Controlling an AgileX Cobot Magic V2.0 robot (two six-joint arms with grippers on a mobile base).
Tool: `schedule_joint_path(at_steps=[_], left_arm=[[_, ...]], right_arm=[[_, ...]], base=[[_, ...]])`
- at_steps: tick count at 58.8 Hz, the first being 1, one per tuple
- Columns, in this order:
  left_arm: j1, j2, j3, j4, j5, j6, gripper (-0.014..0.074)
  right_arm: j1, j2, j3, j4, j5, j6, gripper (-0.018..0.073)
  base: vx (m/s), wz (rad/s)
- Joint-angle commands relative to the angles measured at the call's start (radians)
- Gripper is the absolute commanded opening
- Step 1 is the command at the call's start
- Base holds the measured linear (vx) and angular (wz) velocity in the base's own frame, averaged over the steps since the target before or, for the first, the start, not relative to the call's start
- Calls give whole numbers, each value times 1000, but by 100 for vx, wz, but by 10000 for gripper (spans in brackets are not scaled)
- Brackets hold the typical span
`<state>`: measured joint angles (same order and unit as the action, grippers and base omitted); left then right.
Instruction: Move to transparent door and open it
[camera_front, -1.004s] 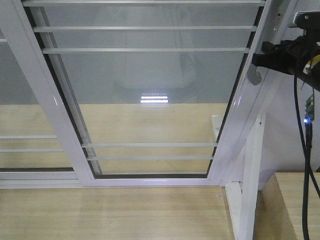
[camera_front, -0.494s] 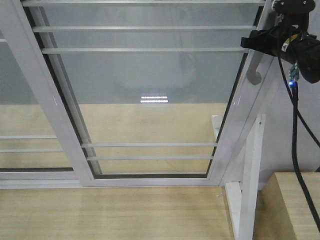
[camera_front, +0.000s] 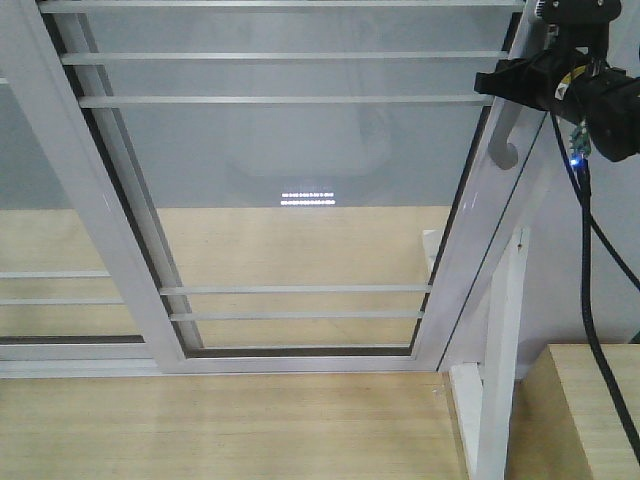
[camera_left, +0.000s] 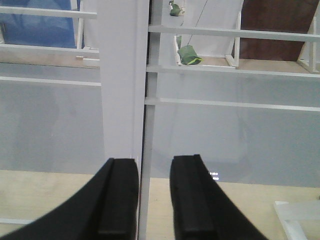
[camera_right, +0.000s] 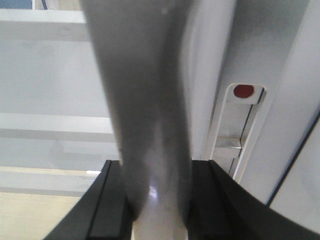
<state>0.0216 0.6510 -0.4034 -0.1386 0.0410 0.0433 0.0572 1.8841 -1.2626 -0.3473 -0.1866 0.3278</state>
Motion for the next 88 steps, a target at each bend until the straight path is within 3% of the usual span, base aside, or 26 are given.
schedule_joint_path(at_steps=[1, 60, 68, 76, 81, 88], left_arm=[[-2, 3, -35, -11, -78, 0, 325], [-2, 3, -35, -11, -78, 0, 325], [-2, 3, -35, -11, -78, 0, 325], [-2, 3, -35, -11, -80, 0, 325], [-2, 3, -35, -11, -89, 0, 325], [-3, 3, -35, -10, -85, 2, 325]], right_arm=[[82, -44, -37, -26, -136, -15, 259], [353, -44, -39, -29, -193, -22, 265], [354, -85, -28, -28, -157, -18, 263], [344, -212, 27, -34, -4, -31, 260], [320, -302, 107, -48, 55, -35, 260], [249, -466, 280, -47, 16, -17, 260]], base=[[0, 0], [0, 0], [0, 0], [0, 0], [0, 0], [0, 0]])
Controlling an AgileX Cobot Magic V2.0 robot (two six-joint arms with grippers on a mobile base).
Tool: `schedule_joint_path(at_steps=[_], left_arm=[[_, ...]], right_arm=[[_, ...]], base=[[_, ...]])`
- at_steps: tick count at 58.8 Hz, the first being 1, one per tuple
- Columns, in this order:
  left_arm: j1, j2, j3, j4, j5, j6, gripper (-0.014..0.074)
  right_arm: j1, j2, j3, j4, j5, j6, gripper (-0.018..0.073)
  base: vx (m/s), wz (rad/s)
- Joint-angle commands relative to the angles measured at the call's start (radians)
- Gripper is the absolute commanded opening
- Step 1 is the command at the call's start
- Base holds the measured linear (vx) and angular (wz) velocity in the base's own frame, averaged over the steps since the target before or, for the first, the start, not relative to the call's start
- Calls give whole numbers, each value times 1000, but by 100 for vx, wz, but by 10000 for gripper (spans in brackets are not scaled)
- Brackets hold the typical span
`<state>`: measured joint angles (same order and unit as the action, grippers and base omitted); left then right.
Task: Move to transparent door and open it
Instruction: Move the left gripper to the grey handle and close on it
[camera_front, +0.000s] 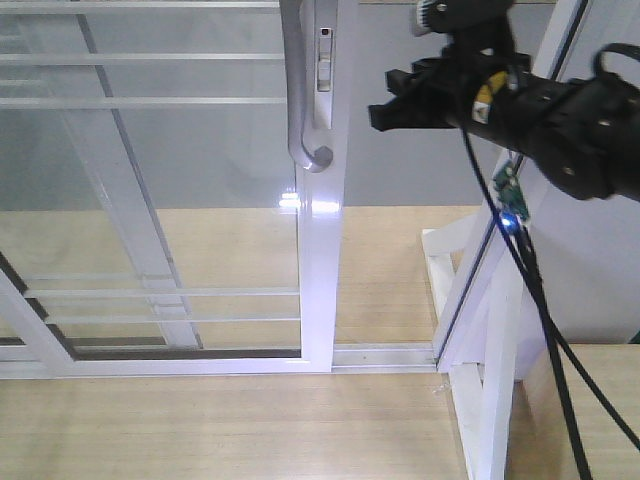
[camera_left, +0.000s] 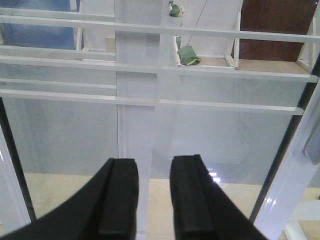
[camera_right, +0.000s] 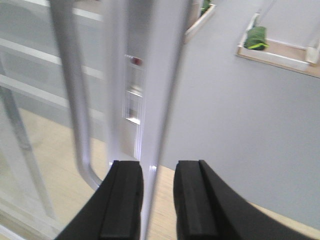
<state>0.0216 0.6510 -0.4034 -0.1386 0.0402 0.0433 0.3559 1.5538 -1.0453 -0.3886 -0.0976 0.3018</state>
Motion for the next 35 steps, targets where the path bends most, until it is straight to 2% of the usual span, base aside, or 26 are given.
schedule_joint_path(at_steps=[1, 7, 12, 21, 28, 35], left_arm=[[-3, 3, -35, -10, -82, 3, 324], [-7, 3, -35, -2, -50, 26, 324], [-20, 3, -35, -3, -34, 66, 324], [-54, 31, -35, -14, -40, 84, 326], [-103, 107, -36, -41, -104, 85, 326], [-191, 231, -40, -37, -225, 85, 336]], right_arm=[[-66, -168, 95, -5, -82, 17, 260], [-141, -335, 241, -5, -51, 28, 260], [-192, -483, 339, -6, 65, 27, 260], [-216, -726, 434, -18, 275, -4, 260], [-215, -852, 450, -18, 384, -10, 260], [-215, -906, 450, -40, 464, -10, 260]], base=[[0, 0], [0, 0], [0, 0], [0, 0], [0, 0], [0, 0]])
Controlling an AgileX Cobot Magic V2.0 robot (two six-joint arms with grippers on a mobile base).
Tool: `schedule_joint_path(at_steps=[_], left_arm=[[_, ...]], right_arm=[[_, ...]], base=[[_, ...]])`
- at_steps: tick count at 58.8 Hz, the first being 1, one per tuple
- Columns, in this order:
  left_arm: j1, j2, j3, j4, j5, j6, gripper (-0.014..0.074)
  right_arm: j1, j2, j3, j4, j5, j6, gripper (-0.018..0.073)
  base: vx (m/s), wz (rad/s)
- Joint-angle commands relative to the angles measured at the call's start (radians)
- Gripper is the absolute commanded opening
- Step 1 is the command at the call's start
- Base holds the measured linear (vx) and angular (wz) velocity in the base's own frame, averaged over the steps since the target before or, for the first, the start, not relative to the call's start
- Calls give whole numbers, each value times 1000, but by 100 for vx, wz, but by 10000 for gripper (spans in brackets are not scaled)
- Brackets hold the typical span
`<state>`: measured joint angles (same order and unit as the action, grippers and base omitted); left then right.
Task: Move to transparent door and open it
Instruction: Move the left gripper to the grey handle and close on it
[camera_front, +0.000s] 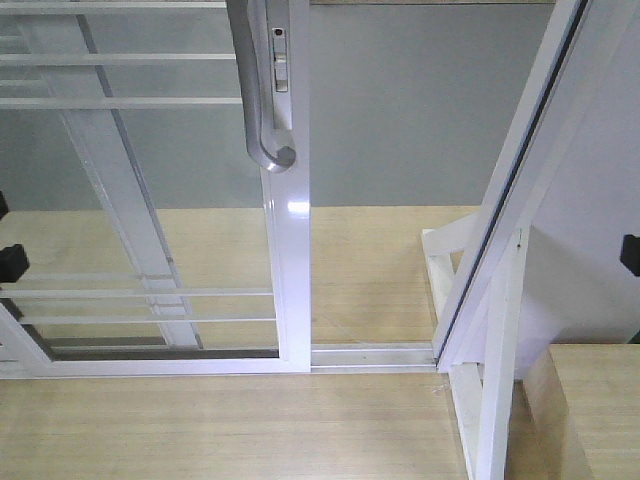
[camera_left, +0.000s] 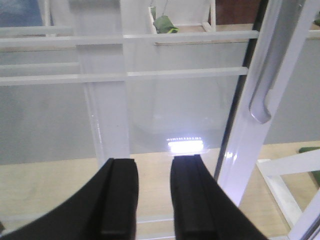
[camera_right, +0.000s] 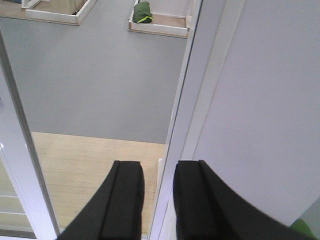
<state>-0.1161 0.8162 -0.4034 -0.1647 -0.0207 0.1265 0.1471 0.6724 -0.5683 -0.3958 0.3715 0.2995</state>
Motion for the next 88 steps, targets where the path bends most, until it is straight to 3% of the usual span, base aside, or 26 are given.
schedule_joint_path(at_steps=[1, 5, 11, 17, 29, 57, 88], left_arm=[[-65, 81, -40, -10, -182, 2, 339], [-124, 160, -40, 9, -278, 2, 356], [-201, 305, -52, 116, -483, 1, 397], [-231, 423, -113, 146, -560, -28, 428], [-233, 641, -331, 147, -562, -138, 468], [-264, 960, -810, 147, -419, -138, 473], [-263, 1122, -992, 146, -440, -134, 449]], right_arm=[[-6, -27, -27, -32, 6, -8, 260], [-6, -27, -27, -32, 28, -8, 260], [-6, -27, -27, -28, 31, -8, 260], [-6, -27, -27, -28, 31, -8, 260], [-6, -27, -27, -28, 32, -8, 260], [-6, -27, -27, -32, 35, -8, 260], [-6, -27, -27, -28, 97, -8, 260]], base=[[0, 0], [0, 0], [0, 0], [0, 0], [0, 0], [0, 0], [0, 0]])
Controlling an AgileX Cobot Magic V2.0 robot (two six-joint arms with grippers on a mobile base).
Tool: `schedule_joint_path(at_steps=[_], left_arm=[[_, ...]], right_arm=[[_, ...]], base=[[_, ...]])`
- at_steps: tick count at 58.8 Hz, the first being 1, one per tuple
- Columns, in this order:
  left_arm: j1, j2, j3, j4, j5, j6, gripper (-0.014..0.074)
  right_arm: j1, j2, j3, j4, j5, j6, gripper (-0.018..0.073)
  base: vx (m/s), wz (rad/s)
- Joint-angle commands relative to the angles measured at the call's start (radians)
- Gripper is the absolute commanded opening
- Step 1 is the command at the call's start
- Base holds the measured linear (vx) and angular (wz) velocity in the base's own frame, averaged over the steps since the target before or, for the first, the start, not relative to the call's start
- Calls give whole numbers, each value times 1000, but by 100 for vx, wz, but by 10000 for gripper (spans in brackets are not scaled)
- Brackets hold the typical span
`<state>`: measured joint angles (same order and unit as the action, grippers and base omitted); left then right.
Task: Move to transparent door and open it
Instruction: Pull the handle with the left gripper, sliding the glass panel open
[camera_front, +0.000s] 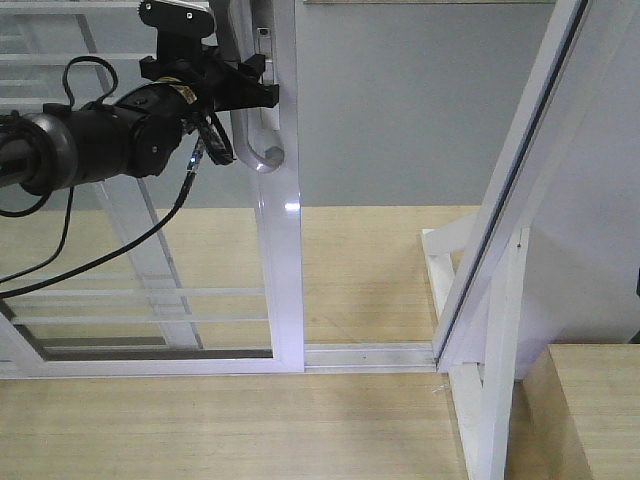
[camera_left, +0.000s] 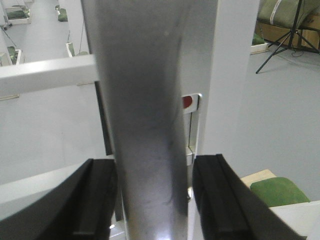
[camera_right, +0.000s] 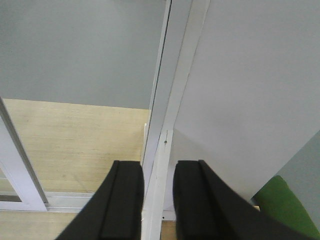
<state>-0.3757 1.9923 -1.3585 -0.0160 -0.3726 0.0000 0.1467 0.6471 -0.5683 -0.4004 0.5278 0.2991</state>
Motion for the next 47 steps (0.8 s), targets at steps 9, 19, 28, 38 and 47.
schedule_joint_path(at_steps=[9, 19, 28, 38, 47], left_arm=[[-4, -62, -37, -4, -26, -8, 426], [14, -85, -37, -4, 60, -8, 426], [42, -114, -37, -4, 86, -8, 426], [85, -139, -37, -3, 94, 0, 426], [126, -147, -37, -3, 105, 0, 426]], right_arm=[[-6, -2, -27, -23, -60, -8, 260], [-6, -2, -27, -24, -60, -8, 260], [-6, -2, -27, -23, -61, -8, 260], [-6, -2, -27, -23, -61, -8, 260], [-6, -2, -27, -23, -61, -8, 260]], base=[[0, 0], [0, 0], [0, 0], [0, 0], [0, 0]])
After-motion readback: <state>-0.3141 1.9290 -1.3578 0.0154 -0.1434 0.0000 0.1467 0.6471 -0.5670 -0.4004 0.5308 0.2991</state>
